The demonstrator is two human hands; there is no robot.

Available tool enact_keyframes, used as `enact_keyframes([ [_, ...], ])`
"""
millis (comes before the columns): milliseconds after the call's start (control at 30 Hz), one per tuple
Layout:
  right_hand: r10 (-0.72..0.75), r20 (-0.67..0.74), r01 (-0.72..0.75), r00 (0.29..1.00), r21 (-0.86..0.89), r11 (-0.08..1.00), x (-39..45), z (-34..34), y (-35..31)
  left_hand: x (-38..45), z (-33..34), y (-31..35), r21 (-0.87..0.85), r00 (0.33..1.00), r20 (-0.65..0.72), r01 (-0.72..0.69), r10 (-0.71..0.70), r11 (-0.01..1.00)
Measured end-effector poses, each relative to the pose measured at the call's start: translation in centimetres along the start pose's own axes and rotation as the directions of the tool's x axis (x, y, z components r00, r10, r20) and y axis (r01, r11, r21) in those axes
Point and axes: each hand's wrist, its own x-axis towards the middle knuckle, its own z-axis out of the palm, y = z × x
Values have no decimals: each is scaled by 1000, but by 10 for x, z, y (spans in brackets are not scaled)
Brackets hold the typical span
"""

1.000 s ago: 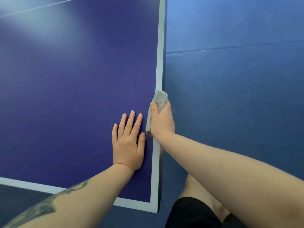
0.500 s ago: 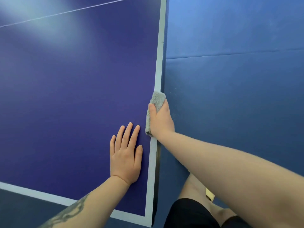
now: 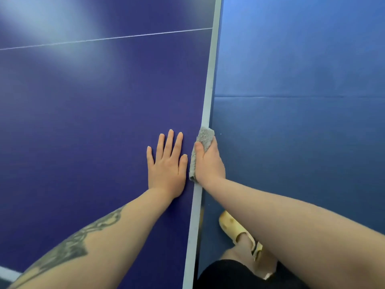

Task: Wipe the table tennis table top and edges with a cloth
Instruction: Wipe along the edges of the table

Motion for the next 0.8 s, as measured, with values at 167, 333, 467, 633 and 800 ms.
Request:
enact_keyframes([
  [167,87,11,-87,996,60,994,-77,14,28,-4,1,0,-9,1000,-27,-6,6,1000],
  [333,84,-17,-82,996,84,993,-10,9,4,-1,3,0,3,999,-43,-16,16,1000],
  [467,43,-42,-38,998,122,992,25,3,-14,-3,3,-1,4,999,-46,-18,18,1000],
  [633,29,-23,-22,999,253,967,-41,17,23,-2,2,0,-6,998,-57,-14,14,1000],
  [800,22,-21,-14,1000,325,946,43,6,-11,0,2,1,18,999,-40,-8,9,1000],
])
